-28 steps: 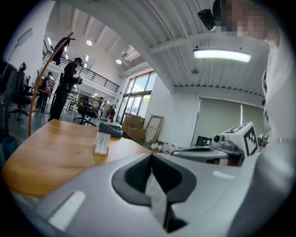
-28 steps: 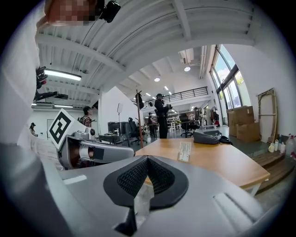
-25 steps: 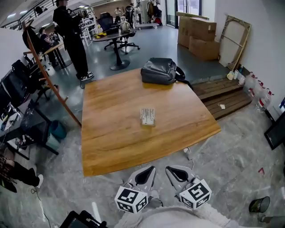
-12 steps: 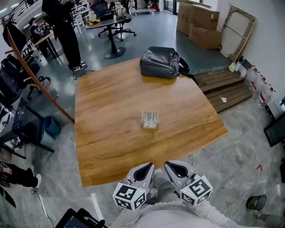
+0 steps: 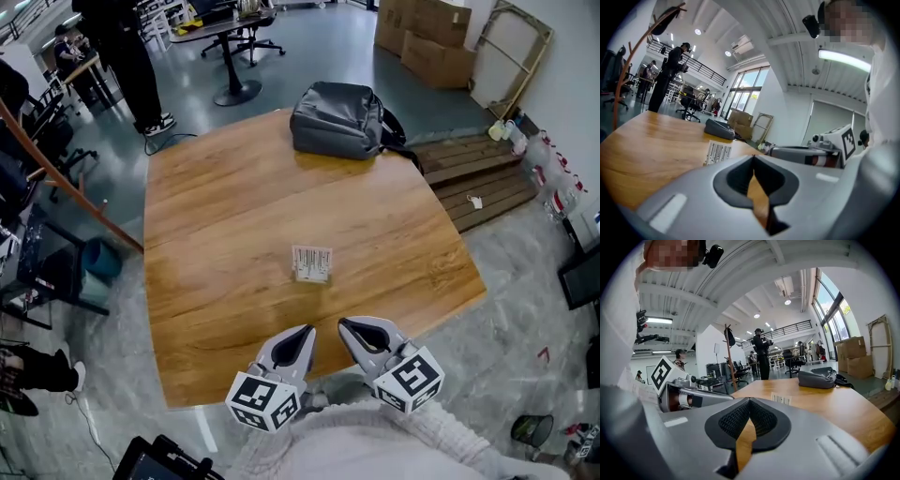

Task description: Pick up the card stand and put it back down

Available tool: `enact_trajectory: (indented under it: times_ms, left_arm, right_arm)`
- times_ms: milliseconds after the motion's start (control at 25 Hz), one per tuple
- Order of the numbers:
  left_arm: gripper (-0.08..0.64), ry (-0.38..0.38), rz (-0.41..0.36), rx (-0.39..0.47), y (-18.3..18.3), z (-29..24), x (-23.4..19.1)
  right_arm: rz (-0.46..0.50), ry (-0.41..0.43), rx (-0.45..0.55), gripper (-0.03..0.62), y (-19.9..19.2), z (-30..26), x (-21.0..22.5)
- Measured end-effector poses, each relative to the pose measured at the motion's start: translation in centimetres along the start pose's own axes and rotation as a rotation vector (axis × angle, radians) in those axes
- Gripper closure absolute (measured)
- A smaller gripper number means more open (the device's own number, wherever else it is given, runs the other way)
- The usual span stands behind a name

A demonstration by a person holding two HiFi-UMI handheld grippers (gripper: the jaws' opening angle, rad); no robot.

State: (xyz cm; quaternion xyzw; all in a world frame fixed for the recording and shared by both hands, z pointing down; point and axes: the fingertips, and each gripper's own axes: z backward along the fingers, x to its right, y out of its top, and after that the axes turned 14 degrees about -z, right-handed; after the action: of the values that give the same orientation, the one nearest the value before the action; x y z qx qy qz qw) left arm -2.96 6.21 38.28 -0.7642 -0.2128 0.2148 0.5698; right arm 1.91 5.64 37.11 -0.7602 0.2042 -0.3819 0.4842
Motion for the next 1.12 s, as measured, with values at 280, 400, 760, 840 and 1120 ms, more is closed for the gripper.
enact_trajectory:
  times_ms: [280, 400, 760, 840, 1120]
  left_arm:
    - [0.554, 0.017, 0.021, 0.007, 0.9, -3.9, -1.9]
    - [0.554, 0.005, 0.022, -0.001, 0.5, -5.0, -2.3]
    - [0.552, -0.057, 0.038, -0.028, 0.0, -6.2, -5.0]
    - [0.552, -0.068, 0.039, -0.028, 0.0, -6.3, -5.7]
    - [0.552, -0.1, -0.019, -0.077, -1.4, -7.1, -7.4]
  right_arm:
    - [0.013, 0.059, -0.043, 0.594, 1.2, -3.0, 2.9]
    - [0.014, 0.072, -0.057, 0.594, 1.1, -3.9, 3.9]
    - [0.025, 0.048, -0.067, 0.594, 1.9, -5.8, 4.8]
    - [0.024, 0.055, -0.068, 0.594, 2.1, -6.1, 4.6]
    - [0.033, 0.034, -0.102, 0.594, 0.8, -7.6, 5.4]
